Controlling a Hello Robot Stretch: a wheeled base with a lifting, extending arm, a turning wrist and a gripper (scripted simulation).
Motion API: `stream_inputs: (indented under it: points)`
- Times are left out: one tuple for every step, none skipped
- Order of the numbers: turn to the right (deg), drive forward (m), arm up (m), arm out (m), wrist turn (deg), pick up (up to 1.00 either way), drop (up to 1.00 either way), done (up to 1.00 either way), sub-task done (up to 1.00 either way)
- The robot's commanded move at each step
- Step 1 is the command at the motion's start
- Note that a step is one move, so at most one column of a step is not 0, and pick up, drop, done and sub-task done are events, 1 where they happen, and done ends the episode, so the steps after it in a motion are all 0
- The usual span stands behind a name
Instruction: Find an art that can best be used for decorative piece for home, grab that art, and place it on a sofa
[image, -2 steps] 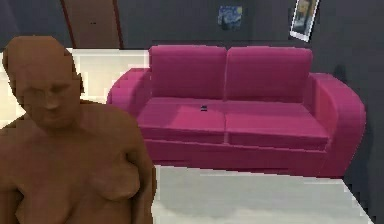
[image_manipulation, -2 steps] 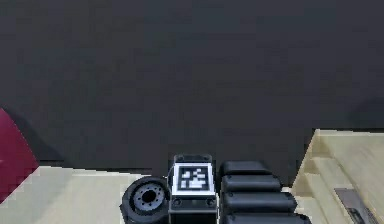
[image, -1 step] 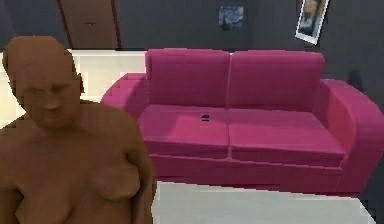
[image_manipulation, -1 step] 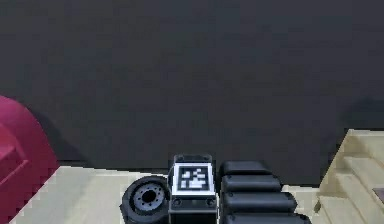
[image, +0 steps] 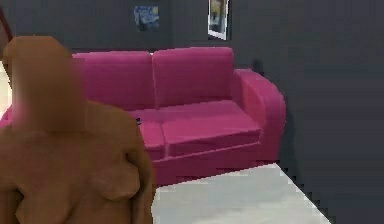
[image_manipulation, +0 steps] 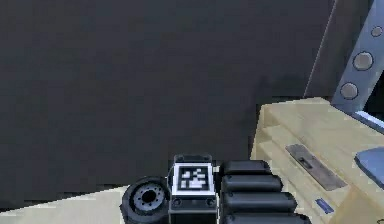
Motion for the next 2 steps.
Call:
stream_inputs:
  points:
    - [0.0, 0.75, 0.00, 0.00, 0.0, 0.00, 0.00, 0.00, 0.00]
    - [-45.0, 0.00, 0.00, 0.00, 0.0, 0.00, 0.00, 0.00, 0.00]
